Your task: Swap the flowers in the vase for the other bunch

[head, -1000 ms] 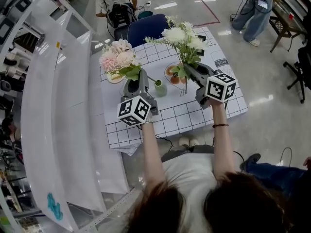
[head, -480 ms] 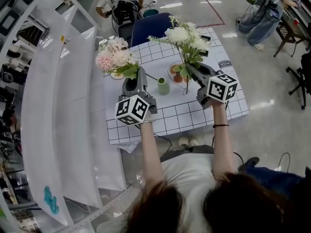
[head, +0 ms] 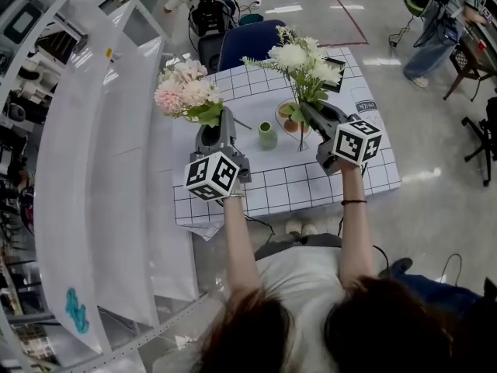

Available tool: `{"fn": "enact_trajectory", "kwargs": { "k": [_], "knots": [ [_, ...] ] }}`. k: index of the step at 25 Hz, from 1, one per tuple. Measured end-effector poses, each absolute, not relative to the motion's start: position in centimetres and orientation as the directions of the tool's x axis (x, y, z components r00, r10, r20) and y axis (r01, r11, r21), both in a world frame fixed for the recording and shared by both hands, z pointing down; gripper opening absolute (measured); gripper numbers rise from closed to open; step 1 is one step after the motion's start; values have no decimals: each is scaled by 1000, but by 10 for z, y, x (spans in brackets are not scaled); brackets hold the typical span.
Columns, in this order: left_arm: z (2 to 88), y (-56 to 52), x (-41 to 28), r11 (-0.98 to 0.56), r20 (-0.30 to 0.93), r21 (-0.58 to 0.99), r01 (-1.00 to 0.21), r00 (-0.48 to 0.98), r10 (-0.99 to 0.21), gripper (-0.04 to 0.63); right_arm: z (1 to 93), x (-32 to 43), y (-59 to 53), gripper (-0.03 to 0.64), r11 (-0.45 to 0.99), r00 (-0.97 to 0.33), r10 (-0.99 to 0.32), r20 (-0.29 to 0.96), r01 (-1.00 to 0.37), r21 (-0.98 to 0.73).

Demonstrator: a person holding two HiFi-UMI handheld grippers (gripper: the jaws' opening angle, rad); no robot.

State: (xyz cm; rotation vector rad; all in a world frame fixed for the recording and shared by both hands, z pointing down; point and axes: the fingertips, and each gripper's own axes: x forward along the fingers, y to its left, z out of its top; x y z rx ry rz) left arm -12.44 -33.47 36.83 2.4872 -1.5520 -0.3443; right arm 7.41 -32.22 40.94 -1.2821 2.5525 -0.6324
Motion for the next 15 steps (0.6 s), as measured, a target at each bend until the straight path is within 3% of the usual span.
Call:
{"fn": "enact_trajectory", "kwargs": {
  "k": [15],
  "knots": [
    [383,-326,-142,-386,-54,287,-876,388,-920,80,410,78,-320,44,522,-589,-808,-8,-710,-473]
  ]
}}
